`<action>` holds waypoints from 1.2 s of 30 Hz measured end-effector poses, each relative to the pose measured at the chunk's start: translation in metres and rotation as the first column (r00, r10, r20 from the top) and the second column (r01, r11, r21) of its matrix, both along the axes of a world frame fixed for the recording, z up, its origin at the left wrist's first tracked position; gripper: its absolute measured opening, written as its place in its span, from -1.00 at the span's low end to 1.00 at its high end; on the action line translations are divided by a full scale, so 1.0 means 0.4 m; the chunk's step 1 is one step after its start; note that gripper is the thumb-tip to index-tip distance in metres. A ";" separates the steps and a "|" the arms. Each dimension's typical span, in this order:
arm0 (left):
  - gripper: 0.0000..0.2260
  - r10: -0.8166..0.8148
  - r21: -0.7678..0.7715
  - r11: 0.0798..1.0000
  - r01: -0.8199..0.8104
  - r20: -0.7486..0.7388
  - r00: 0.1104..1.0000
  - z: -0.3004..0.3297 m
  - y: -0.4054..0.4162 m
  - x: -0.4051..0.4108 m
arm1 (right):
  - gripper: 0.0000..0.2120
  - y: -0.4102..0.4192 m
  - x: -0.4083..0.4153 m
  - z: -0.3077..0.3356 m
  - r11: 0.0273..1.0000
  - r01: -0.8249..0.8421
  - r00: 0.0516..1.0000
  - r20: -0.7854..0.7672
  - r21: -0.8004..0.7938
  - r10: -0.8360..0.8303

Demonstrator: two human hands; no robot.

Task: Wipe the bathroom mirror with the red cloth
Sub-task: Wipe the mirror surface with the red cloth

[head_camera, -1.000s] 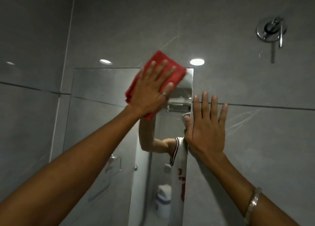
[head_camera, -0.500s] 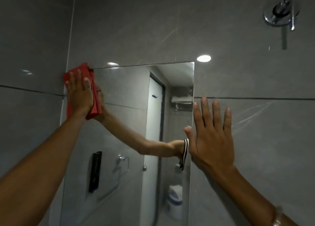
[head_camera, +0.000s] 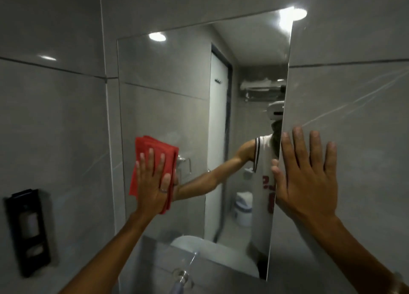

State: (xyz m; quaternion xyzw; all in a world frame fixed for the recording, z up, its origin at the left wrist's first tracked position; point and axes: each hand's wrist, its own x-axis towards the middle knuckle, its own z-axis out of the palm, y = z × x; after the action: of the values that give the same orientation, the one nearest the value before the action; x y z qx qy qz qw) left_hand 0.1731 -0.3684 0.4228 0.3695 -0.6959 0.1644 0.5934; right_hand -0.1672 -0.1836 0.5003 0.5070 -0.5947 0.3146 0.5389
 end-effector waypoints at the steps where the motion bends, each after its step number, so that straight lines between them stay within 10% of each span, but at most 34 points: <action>1: -0.47 0.005 -0.021 1.000 -0.004 0.016 1.000 -0.043 -0.012 0.022 | -0.29 0.008 -0.010 -0.044 1.000 0.006 1.000 -0.013 0.017 -0.005; 10: -0.40 0.162 0.299 0.954 -0.009 -0.492 0.855 -0.284 -0.037 0.019 | -0.27 0.033 -0.071 -0.194 0.998 0.056 0.989 -0.137 -0.002 -0.056; 22: -0.47 -0.077 -0.041 0.996 0.084 0.150 0.986 -0.335 0.358 -0.524 | -0.34 0.098 -0.067 -0.181 0.986 -0.050 0.998 -0.035 0.161 0.057; 29: -0.50 0.045 -0.406 0.840 0.359 0.712 0.701 0.114 0.190 -0.337 | -0.39 0.160 -0.124 -0.043 0.972 -0.152 0.983 -0.075 0.181 0.168; 36: -0.41 0.202 -0.494 0.848 0.192 0.636 0.745 0.711 0.208 -0.359 | -0.36 0.145 -0.110 0.082 0.979 -0.155 0.982 -0.082 0.135 0.167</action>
State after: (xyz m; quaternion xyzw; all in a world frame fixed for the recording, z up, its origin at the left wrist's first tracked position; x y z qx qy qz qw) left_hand 0.0295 -0.2852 0.7071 0.1092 -0.7866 0.4723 0.3823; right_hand -0.2110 -0.1257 0.5331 0.6013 -0.5447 0.2945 0.5050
